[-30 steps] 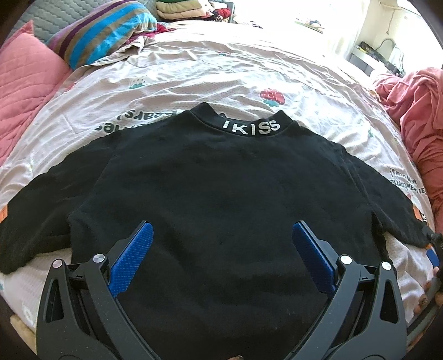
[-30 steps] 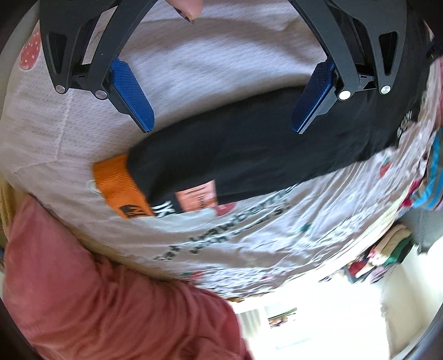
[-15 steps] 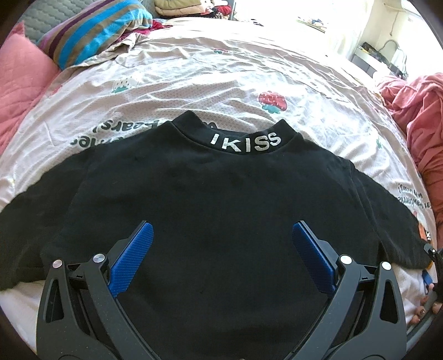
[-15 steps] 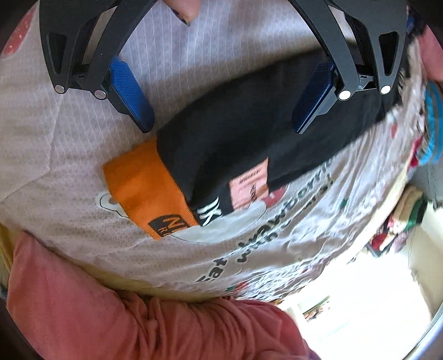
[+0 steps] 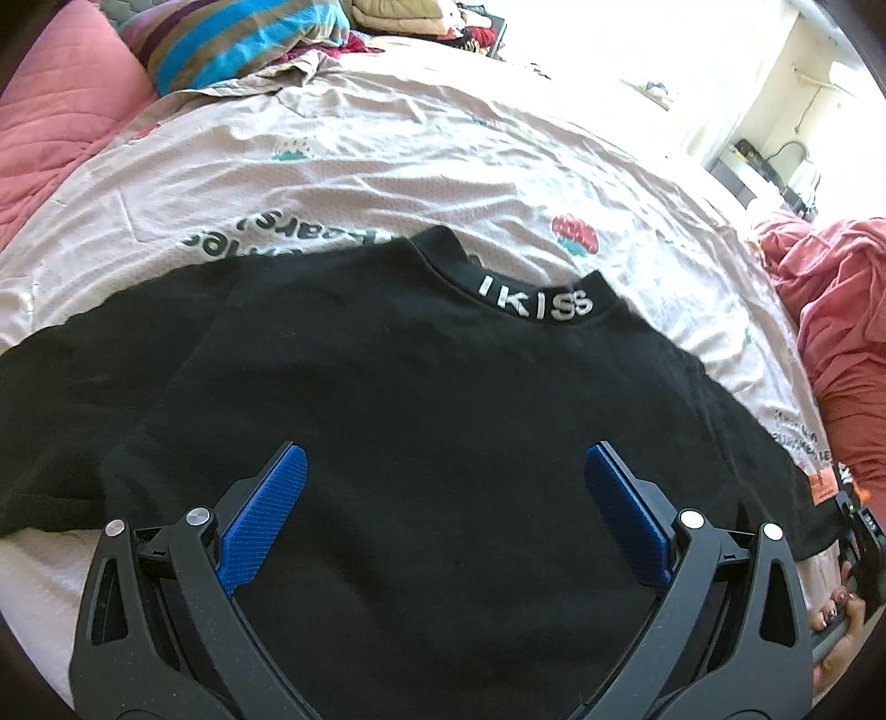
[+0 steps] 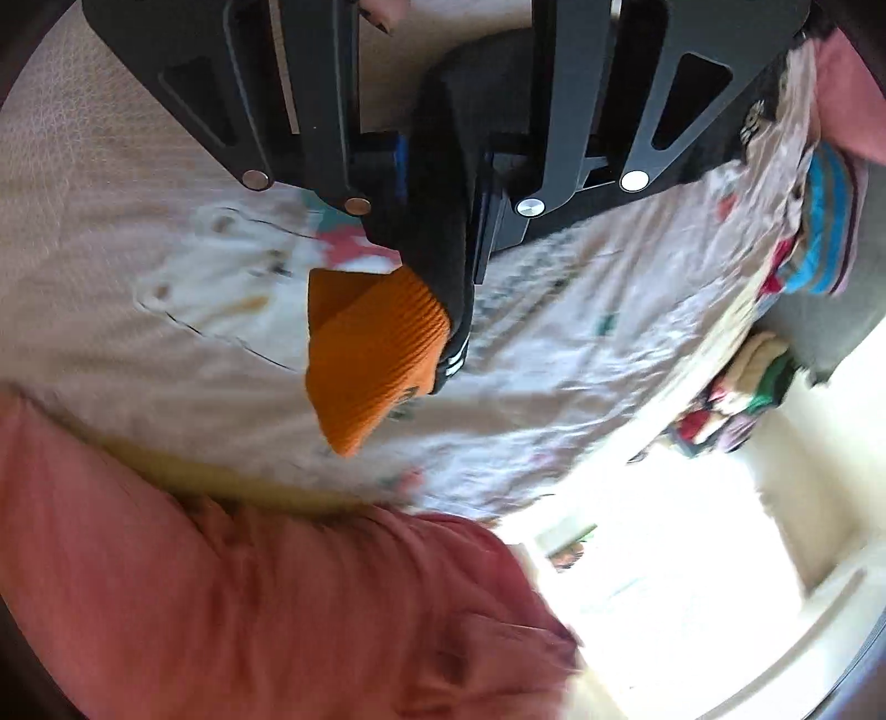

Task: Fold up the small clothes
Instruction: 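Lift the sleeve cuff with the right gripper and fold it across the sweatshirt body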

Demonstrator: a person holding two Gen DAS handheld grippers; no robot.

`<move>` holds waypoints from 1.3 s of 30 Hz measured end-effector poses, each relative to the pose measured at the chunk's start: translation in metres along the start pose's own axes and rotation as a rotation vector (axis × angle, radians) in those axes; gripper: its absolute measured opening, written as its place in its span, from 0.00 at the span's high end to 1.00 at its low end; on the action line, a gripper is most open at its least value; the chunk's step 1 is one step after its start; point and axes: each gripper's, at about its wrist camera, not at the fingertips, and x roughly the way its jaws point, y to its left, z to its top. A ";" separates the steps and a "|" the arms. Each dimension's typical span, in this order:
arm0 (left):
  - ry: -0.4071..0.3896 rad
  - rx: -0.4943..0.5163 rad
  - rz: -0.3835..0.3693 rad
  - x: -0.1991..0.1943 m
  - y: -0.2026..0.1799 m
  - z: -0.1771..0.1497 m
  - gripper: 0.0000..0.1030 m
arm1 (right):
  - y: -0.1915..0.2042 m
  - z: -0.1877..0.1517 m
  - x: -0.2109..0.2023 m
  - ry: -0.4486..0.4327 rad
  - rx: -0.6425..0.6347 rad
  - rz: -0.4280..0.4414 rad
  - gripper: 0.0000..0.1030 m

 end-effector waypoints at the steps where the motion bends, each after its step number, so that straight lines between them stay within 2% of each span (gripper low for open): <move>1: -0.006 -0.006 -0.016 -0.004 0.001 0.000 0.08 | 0.010 0.001 -0.004 -0.009 -0.028 0.022 0.84; 9: -0.006 -0.045 -0.136 -0.020 0.006 0.001 0.08 | 0.084 -0.009 -0.023 0.018 -0.190 0.189 0.85; 14: -0.018 -0.065 -0.246 -0.031 0.011 0.001 0.08 | 0.132 -0.030 -0.038 -0.007 -0.350 0.220 0.85; 20: -0.027 -0.078 -0.199 -0.037 0.021 0.003 0.08 | 0.180 -0.068 -0.052 -0.004 -0.525 0.280 0.85; 26: -0.025 -0.136 -0.161 -0.038 0.042 0.004 0.08 | 0.224 -0.110 -0.050 0.058 -0.650 0.358 0.85; 28: -0.020 -0.149 -0.176 -0.038 0.047 0.003 0.08 | 0.236 -0.124 -0.046 0.086 -0.679 0.377 0.85; 32: -0.001 -0.183 -0.293 -0.035 0.055 0.001 0.08 | 0.253 -0.145 -0.044 0.119 -0.719 0.399 0.83; 34: 0.003 -0.177 -0.307 -0.033 0.052 -0.001 0.08 | 0.259 -0.155 -0.043 0.139 -0.733 0.412 0.82; 37: 0.034 -0.180 -0.345 -0.027 0.047 -0.004 0.08 | 0.265 -0.168 -0.040 0.195 -0.753 0.443 0.75; 39: 0.053 -0.179 -0.367 -0.022 0.043 -0.006 0.08 | 0.264 -0.173 -0.042 0.236 -0.758 0.487 0.57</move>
